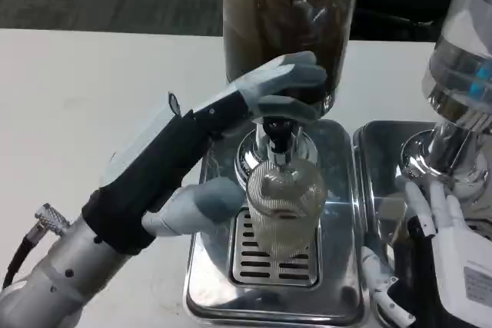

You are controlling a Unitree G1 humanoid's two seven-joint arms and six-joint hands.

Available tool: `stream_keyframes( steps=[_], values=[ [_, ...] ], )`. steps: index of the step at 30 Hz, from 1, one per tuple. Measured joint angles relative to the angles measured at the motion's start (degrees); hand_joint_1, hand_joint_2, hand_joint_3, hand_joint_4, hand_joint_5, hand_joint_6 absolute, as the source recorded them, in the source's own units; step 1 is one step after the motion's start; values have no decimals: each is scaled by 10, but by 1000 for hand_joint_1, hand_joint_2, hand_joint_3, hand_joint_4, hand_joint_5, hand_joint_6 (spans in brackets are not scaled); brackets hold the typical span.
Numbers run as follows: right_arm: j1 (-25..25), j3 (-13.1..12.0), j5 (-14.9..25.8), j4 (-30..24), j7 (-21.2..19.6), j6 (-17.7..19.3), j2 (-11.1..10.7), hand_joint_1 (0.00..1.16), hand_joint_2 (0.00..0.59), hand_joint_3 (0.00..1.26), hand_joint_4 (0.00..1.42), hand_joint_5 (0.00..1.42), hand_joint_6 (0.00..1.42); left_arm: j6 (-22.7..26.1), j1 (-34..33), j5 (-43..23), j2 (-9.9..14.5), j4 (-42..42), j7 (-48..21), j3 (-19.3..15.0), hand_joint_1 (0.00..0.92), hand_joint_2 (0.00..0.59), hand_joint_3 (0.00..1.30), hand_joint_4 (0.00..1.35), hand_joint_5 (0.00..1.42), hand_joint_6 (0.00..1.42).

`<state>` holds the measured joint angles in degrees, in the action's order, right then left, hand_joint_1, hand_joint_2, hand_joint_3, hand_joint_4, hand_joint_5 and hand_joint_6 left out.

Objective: Grasp the cup under the faucet to collect the drink, then remove the cup.

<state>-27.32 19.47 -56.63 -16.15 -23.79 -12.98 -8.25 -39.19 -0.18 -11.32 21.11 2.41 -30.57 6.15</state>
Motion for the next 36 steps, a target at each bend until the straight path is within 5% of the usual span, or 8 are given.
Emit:
stream_keyframes(
  steps=[21,25,28,32,36],
  values=[
    [3,-1,21,2,0,11,-3,269,437,63,0,26,182,-72,23,124,7,18,63,-8,0,98,325,180,392,372],
    [5,-8,69,2,10,44,-12,303,374,0,0,16,205,-75,23,131,10,18,71,-8,0,98,327,180,392,373],
    [17,-26,153,2,43,94,-18,334,310,0,0,0,87,-75,24,131,10,18,74,-8,0,98,330,181,393,375],
    [46,-48,252,29,100,142,-27,382,281,0,0,0,2,-75,24,130,10,17,78,-6,0,101,281,181,379,363],
    [65,-58,301,61,135,168,-35,455,257,0,0,0,0,-75,24,131,10,16,81,-4,0,104,278,181,377,364]
  ],
)
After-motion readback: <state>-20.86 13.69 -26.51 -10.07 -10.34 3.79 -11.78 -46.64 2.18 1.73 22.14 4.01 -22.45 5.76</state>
